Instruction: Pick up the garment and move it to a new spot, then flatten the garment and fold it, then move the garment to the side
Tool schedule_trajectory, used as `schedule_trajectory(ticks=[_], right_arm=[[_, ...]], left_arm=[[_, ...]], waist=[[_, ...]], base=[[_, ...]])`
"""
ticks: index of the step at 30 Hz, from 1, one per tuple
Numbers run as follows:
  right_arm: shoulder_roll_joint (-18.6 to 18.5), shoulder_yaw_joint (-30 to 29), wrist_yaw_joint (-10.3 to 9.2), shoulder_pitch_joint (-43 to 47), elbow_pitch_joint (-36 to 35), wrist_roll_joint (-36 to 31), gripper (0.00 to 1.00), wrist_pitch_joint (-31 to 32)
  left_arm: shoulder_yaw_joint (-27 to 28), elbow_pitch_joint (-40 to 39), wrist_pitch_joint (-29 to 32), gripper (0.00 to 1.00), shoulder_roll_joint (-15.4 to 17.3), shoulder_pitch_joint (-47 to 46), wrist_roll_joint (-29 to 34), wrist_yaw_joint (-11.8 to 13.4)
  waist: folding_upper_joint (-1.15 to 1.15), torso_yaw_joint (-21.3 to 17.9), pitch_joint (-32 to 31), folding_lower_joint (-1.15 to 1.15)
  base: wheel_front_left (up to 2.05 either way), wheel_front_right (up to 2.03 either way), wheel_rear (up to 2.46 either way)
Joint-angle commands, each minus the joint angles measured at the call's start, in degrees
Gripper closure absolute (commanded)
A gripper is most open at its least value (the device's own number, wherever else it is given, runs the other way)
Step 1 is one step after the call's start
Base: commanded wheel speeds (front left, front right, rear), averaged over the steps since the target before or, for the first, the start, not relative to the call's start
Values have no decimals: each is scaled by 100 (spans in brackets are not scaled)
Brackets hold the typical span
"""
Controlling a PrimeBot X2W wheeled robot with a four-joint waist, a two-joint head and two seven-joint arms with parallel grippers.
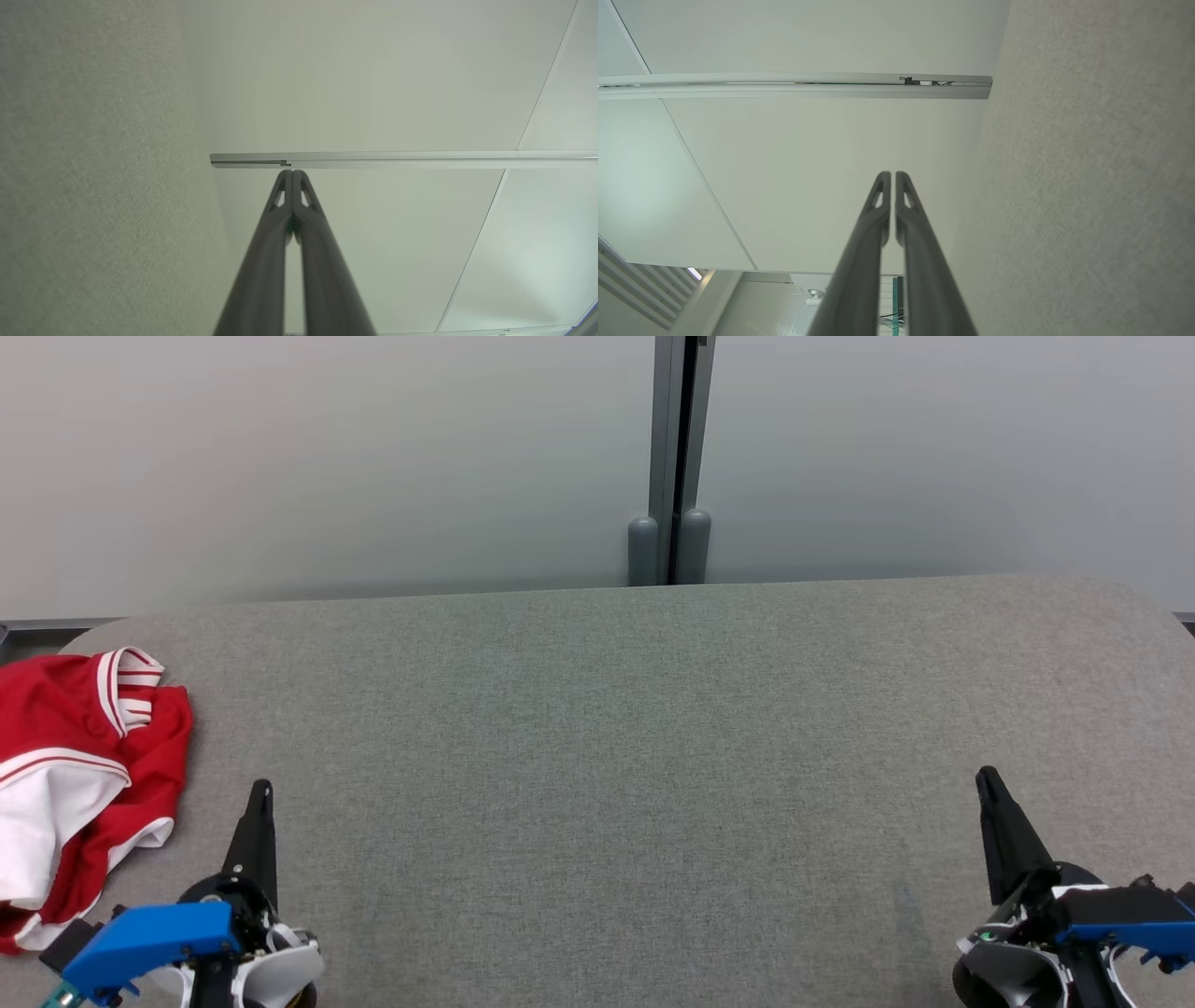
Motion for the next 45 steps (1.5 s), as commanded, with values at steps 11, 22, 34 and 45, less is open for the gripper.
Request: schedule_trajectory(ticks=[11,22,34,45], right_arm=[[-93,171,-2,-20,111,-341,0,-262],[-181,219,-1,-113,89,-1465,0,-553],[-224,246,0,-85,71,-2752,0,-809],[-158,222,1,-172,271,-3935,0,-1036]], left_arm=[[-122,178,-268,0,-9,9,435,-1],[-188,178,-556,0,-5,-86,1716,-3],[-375,170,-812,0,-1,-94,3048,104],[-595,294,-1041,0,1,-131,4187,223]], waist=[[0,0,17,0],[0,-6,54,0],[0,3,87,0],[0,18,105,0]], base=[[0,0,0],[0,0,0],[0,0,0],[0,0,0]])
